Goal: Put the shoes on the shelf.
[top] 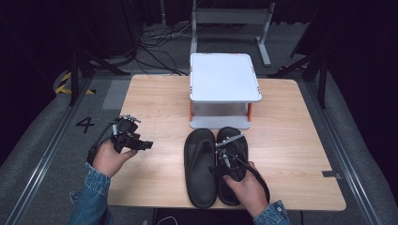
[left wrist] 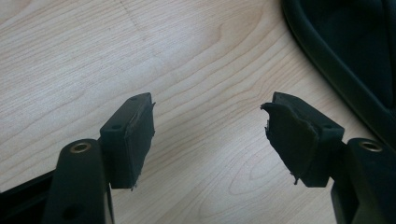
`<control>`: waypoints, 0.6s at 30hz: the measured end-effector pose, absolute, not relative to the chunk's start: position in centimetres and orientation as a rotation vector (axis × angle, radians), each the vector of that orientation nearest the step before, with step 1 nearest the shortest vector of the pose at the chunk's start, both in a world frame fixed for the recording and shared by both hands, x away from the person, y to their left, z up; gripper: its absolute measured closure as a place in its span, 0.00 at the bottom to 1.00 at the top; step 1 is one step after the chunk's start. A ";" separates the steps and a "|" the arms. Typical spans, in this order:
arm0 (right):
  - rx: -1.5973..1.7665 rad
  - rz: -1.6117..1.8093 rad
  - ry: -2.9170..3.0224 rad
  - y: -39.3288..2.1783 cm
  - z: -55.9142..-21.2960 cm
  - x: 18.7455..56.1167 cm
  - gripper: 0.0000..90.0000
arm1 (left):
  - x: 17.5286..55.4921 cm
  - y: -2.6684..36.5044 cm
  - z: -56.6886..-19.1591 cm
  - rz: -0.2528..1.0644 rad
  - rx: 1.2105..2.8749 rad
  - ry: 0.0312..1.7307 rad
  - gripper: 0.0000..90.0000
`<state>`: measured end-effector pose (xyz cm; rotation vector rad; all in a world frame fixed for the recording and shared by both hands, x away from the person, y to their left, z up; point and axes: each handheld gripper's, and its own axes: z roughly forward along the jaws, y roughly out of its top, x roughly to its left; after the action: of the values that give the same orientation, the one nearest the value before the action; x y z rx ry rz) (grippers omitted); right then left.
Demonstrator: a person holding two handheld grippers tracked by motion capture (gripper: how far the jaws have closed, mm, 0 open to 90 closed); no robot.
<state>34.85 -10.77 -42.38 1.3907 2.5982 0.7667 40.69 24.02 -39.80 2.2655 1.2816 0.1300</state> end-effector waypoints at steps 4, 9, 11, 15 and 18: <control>1.406 0.769 2.621 -10.7 -43.0 34.9 0.34 | 40.8 23.9 -39.9 0.125 2.273 1.280 0.36; 1.291 0.683 2.651 -9.4 -43.4 34.3 0.18 | 40.9 23.7 -40.0 0.119 2.282 1.273 0.36; 1.218 0.629 2.623 -8.8 -43.7 33.6 0.18 | 40.9 23.7 -40.0 0.118 2.281 1.275 0.36; 1.240 0.677 2.578 -9.1 -43.9 33.3 0.22 | 40.8 23.6 -40.0 0.118 2.282 1.273 0.36; 1.309 0.725 2.514 -9.5 -43.9 33.1 0.30 | 40.8 23.6 -40.0 0.116 2.280 1.275 0.36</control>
<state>33.10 -9.53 -43.91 1.3088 2.5139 0.7248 40.83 23.61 -39.99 2.2797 1.2748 0.1162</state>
